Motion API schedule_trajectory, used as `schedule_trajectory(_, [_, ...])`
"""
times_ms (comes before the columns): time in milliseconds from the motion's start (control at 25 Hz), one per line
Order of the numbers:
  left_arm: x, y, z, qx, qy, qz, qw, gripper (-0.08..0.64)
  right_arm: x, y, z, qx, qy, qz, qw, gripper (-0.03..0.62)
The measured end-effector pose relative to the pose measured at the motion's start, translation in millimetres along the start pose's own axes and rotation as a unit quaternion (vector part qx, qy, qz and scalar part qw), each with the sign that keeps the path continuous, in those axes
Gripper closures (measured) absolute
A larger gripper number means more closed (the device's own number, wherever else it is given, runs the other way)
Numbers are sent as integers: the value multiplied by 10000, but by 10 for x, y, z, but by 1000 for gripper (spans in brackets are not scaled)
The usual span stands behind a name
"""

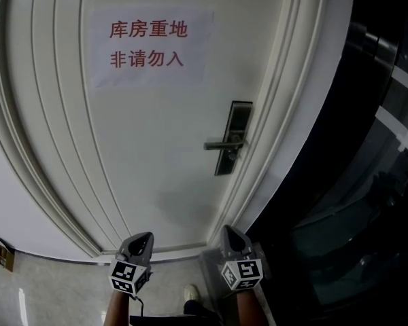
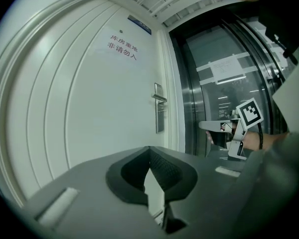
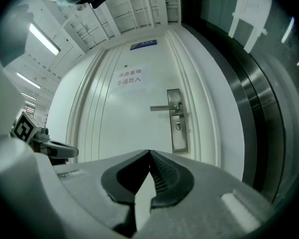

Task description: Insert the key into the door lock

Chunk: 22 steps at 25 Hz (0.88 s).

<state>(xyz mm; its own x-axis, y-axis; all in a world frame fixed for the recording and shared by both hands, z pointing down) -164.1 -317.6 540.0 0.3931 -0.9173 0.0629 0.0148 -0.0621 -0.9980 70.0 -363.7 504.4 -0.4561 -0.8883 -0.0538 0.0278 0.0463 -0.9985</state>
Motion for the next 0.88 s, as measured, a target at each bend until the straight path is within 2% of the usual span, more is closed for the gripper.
schedule_trajectory(560, [-354,-64,257,-66,-19,48,10000,557,-571,-268,-245,60,9,-132,9999,591])
schedule_trajectory(880, [-498,-93,294,-78,47,52,9999,557,-753,-271,-351,-92,32,-141,9999,591])
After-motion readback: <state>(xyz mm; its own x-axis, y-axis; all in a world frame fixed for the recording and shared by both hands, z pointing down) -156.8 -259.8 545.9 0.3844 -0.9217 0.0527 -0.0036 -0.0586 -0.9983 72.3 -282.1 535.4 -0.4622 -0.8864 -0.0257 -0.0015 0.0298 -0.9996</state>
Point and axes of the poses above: the fingertips, and each gripper's own axes: x forward along the fingers, z to its right, y out of its top, the point moved 2 cm from there along -x, backward along the fingers, and after that the axes turned 1 degree about -y, right-handed, at the moved point
